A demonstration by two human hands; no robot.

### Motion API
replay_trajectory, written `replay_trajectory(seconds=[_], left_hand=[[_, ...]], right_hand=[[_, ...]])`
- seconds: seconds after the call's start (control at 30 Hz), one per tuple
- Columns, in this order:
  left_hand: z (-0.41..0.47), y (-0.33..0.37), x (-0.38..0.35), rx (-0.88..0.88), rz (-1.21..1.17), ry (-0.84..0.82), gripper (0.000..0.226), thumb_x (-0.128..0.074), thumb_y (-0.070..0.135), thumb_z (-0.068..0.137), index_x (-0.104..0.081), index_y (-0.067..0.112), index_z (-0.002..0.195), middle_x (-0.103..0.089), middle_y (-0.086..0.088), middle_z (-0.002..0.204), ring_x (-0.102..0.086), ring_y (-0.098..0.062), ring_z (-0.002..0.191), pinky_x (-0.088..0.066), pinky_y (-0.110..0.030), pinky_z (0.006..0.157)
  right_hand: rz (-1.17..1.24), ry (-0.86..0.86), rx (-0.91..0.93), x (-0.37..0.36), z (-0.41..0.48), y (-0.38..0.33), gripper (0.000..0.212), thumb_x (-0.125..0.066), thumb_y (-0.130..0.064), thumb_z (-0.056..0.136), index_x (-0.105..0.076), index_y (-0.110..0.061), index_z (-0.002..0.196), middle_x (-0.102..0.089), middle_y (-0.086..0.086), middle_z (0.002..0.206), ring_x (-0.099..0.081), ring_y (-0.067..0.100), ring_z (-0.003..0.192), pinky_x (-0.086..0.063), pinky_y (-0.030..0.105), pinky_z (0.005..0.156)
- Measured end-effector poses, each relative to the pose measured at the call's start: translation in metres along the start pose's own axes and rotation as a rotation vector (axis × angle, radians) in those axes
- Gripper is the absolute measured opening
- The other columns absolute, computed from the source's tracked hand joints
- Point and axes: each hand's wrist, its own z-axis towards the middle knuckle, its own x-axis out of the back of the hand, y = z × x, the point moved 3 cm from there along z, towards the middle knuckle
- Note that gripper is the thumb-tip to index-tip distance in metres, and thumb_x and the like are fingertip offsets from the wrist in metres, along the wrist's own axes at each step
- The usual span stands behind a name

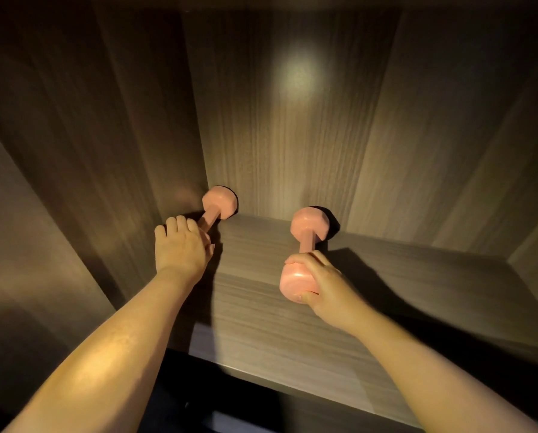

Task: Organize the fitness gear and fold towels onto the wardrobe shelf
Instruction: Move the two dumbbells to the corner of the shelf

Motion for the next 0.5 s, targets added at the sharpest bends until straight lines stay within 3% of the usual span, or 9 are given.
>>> replay_trajectory(seconds=[0.13,0.23,0.3,0.37,0.5], left_hand=[[0.001,-0.003,0.003,0.001,0.018,-0.019,0.057,-0.037,0.056,0.095,-0.047,0.010,0.127,-0.050,-0.010,0.127,-0.046,-0.026,0.114,-0.037,-0.038,0.096],[-0.007,0.005,0.011,-0.070,-0.021,-0.033,0.064,-0.040,0.051,0.096,-0.031,0.013,0.145,-0.029,-0.012,0.152,-0.028,-0.031,0.139,-0.027,-0.049,0.109],[-0.022,0.025,0.022,-0.158,-0.193,0.024,0.067,-0.050,0.044,0.092,-0.027,0.015,0.148,-0.025,-0.010,0.155,-0.021,-0.030,0.143,-0.024,-0.050,0.109],[-0.039,0.050,0.030,-0.253,-0.432,0.016,0.063,-0.056,0.039,0.088,-0.036,0.017,0.143,-0.038,-0.007,0.145,-0.030,-0.026,0.137,-0.026,-0.047,0.108],[-0.068,0.093,0.031,-0.446,-0.879,-0.202,0.057,-0.060,0.035,0.088,-0.038,0.027,0.141,-0.049,0.005,0.139,-0.041,-0.015,0.130,-0.029,-0.040,0.107]], right_hand=[[0.058,0.050,-0.006,-0.002,-0.004,0.006,0.067,-0.068,-0.008,0.085,-0.039,-0.056,0.120,-0.037,-0.022,0.135,-0.042,0.013,0.125,-0.037,0.031,0.097],[0.126,0.096,-0.009,-0.003,-0.010,0.011,0.070,-0.068,-0.008,0.085,-0.037,-0.063,0.117,-0.038,-0.020,0.135,-0.041,0.010,0.125,-0.038,0.032,0.100],[0.150,0.120,-0.027,-0.003,-0.015,0.013,0.068,-0.067,-0.010,0.086,-0.036,-0.062,0.118,-0.038,-0.022,0.133,-0.041,0.008,0.123,-0.040,0.033,0.099],[0.146,0.143,-0.041,-0.001,-0.020,0.018,0.068,-0.067,-0.014,0.087,-0.034,-0.061,0.122,-0.038,-0.023,0.132,-0.041,0.008,0.122,-0.040,0.033,0.099],[0.122,0.173,-0.098,0.006,-0.029,0.027,0.066,-0.068,-0.019,0.087,-0.032,-0.057,0.128,-0.041,-0.016,0.138,-0.040,0.008,0.124,-0.040,0.035,0.102]])
